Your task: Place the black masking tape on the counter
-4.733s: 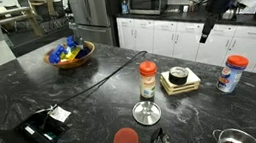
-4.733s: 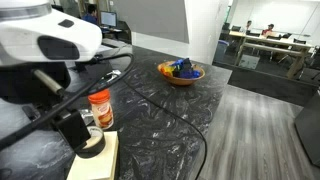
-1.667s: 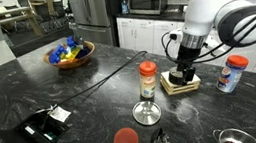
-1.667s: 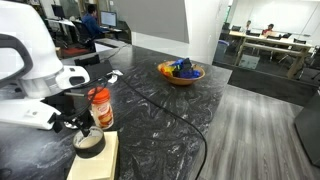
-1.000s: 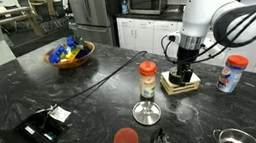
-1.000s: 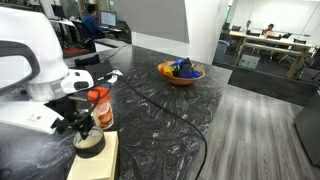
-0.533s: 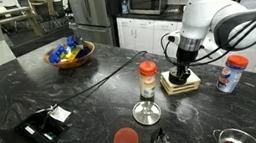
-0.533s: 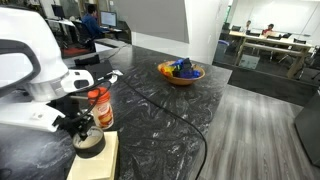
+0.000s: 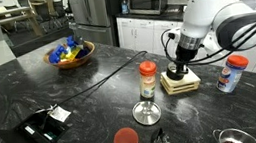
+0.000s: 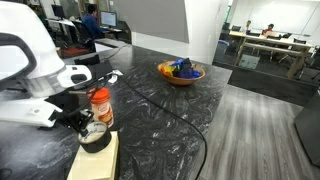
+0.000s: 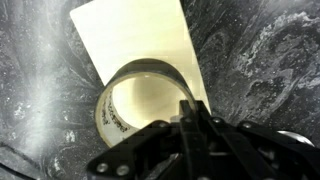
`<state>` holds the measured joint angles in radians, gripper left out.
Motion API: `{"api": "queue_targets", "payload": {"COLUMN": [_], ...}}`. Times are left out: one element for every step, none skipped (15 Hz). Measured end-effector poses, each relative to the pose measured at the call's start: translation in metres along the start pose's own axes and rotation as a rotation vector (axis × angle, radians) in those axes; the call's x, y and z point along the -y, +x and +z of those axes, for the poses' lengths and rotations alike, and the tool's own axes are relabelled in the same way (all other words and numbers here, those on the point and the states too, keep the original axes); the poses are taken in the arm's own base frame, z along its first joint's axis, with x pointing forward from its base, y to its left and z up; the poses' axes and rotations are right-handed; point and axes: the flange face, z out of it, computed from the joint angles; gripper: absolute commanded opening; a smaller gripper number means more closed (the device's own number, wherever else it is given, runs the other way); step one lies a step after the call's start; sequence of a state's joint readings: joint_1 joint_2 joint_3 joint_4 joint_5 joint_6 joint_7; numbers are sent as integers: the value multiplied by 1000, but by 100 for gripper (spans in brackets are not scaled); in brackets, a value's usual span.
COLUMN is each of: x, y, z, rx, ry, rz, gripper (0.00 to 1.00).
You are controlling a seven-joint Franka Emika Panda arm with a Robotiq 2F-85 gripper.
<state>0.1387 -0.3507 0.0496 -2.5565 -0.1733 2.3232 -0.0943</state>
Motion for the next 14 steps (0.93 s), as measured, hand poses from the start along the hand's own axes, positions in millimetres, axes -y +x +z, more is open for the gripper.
{"api": "queue_targets", "payload": {"x": [2,5,11,18,27,36,47,58,68,80,92,106,120,135], "y": [1,1,1,1,1,1,0,-1,-2,-2,-2,-3,-4,-5], "z": [-6,-14,-23,-32,-41,-49,-56,-61,-65,-67,-69,-71,-73,-75], "rx": [-14,-29,-46,-65,-84,-99,-113,-125,-133,-139,-143,-148,-153,-159], "ry": [-9,-17,-24,-29,-33,-34,-33,-34,-35,-37,-39,-41,-42,-40], "rz": [1,-3,-14,-28,-45,-65,-88,-115,-145,-185,-231,-279,-334,-389], "gripper": [2,2,2,2,2,2,2,2,2,2,2,2,2,2]}}
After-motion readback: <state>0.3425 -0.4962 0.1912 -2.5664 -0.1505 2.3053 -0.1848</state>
